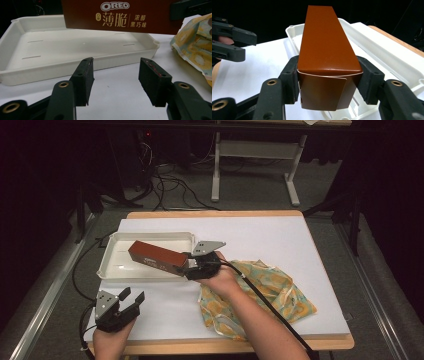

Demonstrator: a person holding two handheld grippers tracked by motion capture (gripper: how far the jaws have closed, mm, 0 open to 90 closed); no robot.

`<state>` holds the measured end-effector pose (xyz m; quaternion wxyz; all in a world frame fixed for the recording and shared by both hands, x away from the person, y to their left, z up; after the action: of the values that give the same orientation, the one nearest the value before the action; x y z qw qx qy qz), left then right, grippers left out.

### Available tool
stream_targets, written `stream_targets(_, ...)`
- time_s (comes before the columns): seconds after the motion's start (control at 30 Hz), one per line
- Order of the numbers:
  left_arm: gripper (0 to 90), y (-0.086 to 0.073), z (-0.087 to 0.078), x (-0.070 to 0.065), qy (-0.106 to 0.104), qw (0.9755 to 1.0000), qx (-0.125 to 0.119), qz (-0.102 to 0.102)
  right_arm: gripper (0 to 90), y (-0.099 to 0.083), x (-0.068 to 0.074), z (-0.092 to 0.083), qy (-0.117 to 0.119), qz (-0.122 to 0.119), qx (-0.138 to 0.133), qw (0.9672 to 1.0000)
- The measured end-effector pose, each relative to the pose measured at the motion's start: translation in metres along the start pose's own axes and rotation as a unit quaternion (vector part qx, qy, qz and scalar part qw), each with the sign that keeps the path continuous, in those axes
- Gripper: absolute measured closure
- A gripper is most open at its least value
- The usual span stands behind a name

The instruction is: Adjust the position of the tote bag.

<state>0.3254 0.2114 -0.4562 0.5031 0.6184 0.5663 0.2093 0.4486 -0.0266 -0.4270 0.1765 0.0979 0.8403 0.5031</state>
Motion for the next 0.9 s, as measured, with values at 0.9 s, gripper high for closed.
stream_targets(0.9, 46.5, -0.001, 0.0, 0.002, -0.002, 1.0, 0.003, -0.005, 44.5, -0.036, -0.016, 0.042, 0.003, 0.011, 0.04, 0.9991)
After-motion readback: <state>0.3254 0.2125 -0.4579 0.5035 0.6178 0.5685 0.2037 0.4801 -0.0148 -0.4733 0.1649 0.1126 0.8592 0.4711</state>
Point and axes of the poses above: each handheld gripper's, and its own axes: z roughly forward along the jaws, y roughly out of its top, x roughly to its left, the point moved 4 cm from there along z, roughly forward along the jaws, and after that the axes turned 14 degrees about -z, right-handed, at the moved point
